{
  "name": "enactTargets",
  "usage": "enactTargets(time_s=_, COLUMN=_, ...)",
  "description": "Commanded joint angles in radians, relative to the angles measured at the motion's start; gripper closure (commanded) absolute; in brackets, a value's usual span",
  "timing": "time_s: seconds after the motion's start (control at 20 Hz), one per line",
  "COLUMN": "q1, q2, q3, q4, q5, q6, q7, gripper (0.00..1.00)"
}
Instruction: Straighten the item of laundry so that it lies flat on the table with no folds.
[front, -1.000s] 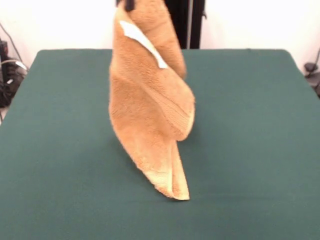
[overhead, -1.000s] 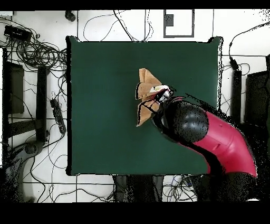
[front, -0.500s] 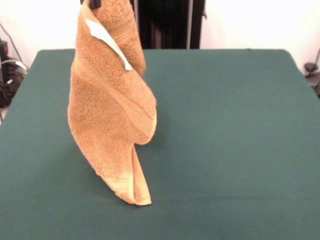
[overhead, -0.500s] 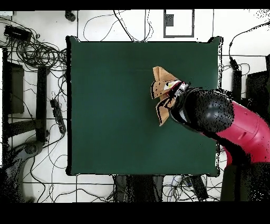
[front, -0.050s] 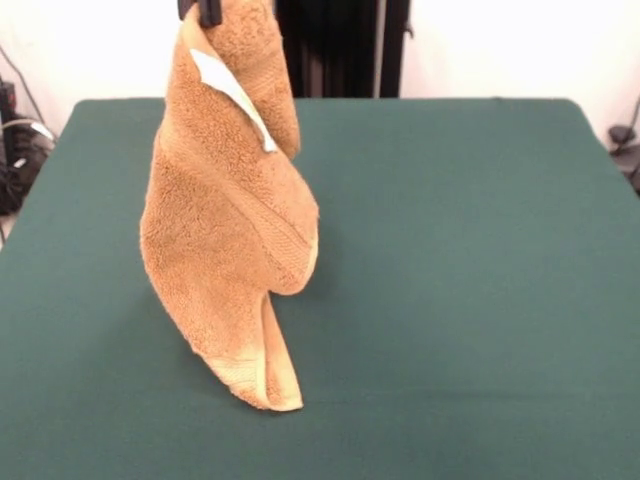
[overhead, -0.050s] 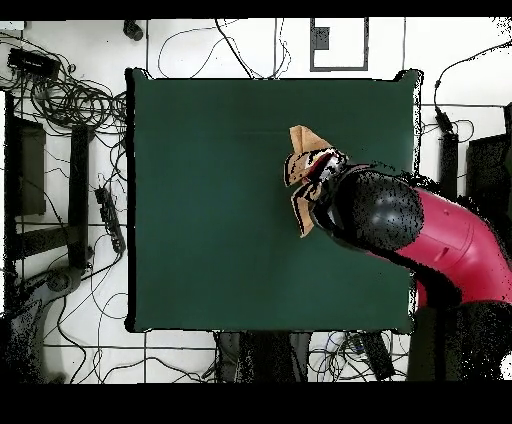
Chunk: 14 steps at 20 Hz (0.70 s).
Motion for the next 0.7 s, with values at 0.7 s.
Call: enactTargets(time_s=0.7, q1=-0.111, q2=0.087, q3=0.273, q4=-0.339, q5=-0.139, q6=0.463, q7=-0.319, gripper=1.0)
